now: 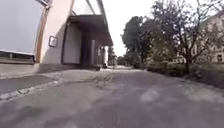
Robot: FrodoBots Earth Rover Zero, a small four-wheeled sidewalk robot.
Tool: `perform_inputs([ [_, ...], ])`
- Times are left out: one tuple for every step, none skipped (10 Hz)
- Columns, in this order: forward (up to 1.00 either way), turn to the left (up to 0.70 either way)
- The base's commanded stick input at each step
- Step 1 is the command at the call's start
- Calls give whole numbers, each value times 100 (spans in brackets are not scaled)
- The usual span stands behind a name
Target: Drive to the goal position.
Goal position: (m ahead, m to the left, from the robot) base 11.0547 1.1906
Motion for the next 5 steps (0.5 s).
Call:
perform_inputs([
  [85,1],
  [85,1],
  [85,-2],
  [85,-10],
  [85,-19],
])
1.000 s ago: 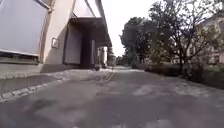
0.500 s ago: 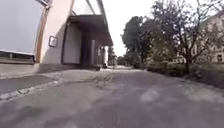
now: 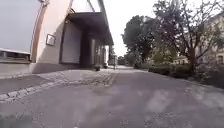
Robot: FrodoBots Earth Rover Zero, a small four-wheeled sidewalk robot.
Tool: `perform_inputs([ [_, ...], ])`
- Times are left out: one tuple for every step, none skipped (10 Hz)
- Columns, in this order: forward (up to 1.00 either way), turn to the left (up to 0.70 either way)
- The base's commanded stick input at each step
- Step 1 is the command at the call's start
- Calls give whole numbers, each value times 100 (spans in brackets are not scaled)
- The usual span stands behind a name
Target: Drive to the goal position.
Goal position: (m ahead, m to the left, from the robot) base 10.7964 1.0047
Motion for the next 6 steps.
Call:
perform_inputs([
  [85,-27],
  [85,-33],
  [85,-33],
  [85,-33],
  [85,-33],
  [85,-33],
])
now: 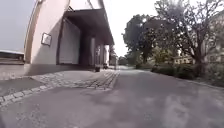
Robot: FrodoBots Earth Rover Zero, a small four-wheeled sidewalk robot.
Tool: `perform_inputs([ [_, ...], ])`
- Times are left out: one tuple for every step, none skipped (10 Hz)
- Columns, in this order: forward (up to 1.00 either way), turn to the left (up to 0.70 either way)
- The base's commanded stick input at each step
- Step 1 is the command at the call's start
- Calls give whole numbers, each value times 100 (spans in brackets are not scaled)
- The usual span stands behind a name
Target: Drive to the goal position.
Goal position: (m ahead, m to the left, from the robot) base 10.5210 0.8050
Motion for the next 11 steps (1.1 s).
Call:
perform_inputs([
  [85,-33],
  [85,-33],
  [85,-33],
  [85,-31],
  [85,-18],
  [85,-5],
  [85,1],
  [85,1],
  [85,1],
  [85,1],
  [85,1],
])
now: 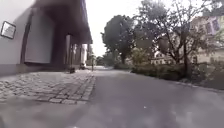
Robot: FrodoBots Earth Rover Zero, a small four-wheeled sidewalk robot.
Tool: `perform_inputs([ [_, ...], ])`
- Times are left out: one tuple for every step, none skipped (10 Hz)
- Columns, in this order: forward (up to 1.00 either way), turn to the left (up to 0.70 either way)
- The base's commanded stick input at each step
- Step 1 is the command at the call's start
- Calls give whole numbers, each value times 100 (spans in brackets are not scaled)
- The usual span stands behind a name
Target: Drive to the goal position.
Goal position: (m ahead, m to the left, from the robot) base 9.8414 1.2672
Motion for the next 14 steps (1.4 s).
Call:
perform_inputs([
  [85,1],
  [85,1],
  [85,1],
  [85,1],
  [85,1],
  [85,1],
  [85,1],
  [85,1],
  [85,1],
  [85,1],
  [85,1],
  [85,1],
  [85,1],
  [85,1],
])
